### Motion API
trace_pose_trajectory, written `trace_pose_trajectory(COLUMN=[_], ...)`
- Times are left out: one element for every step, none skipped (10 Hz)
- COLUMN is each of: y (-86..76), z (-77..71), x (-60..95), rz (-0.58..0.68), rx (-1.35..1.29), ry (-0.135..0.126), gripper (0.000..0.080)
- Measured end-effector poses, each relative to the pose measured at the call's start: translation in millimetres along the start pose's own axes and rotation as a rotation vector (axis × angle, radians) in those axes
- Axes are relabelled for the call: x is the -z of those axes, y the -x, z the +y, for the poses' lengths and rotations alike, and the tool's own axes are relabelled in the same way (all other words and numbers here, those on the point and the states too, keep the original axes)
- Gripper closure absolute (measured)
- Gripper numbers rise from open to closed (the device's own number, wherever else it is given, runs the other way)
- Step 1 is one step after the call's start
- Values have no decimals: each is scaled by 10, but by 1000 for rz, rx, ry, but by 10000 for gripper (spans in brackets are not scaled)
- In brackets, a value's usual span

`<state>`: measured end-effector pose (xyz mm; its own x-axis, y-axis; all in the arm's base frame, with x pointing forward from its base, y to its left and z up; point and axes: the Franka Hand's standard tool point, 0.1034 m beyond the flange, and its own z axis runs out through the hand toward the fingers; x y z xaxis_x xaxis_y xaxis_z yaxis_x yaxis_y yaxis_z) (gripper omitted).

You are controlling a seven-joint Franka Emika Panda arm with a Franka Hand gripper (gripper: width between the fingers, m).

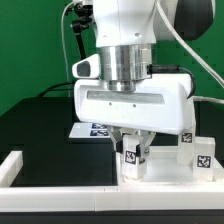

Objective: Assemble square table

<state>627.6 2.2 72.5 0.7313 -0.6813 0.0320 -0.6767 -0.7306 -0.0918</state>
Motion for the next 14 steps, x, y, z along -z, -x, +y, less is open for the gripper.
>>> trace_pose_trajectory(y=[-3, -8, -40, -61, -24, -14, -15, -16, -15, -15, -3, 65, 105, 108], z=[5, 12, 49, 76, 71, 65, 66, 77, 78, 78, 64, -20, -91, -91], x=[-2, -3, 1, 4, -19, -29, -32, -36, -36, -36, -38, -34, -33, -37], rz=[0, -2, -14, -34, -72, -91, -96, -96, -97, -96, -87, -55, -31, -33], rx=[-63, -121, -310, -538, -778, -878, -993, -1061, -1071, -1063, -980, -773, -571, -543], ry=[1, 0, -8, -29, -54, -60, -55, -50, -50, -50, -46, -25, -27, -30], gripper=[511, 511, 511, 511, 511, 509, 509, 509, 509, 509, 451, 269, 269, 171])
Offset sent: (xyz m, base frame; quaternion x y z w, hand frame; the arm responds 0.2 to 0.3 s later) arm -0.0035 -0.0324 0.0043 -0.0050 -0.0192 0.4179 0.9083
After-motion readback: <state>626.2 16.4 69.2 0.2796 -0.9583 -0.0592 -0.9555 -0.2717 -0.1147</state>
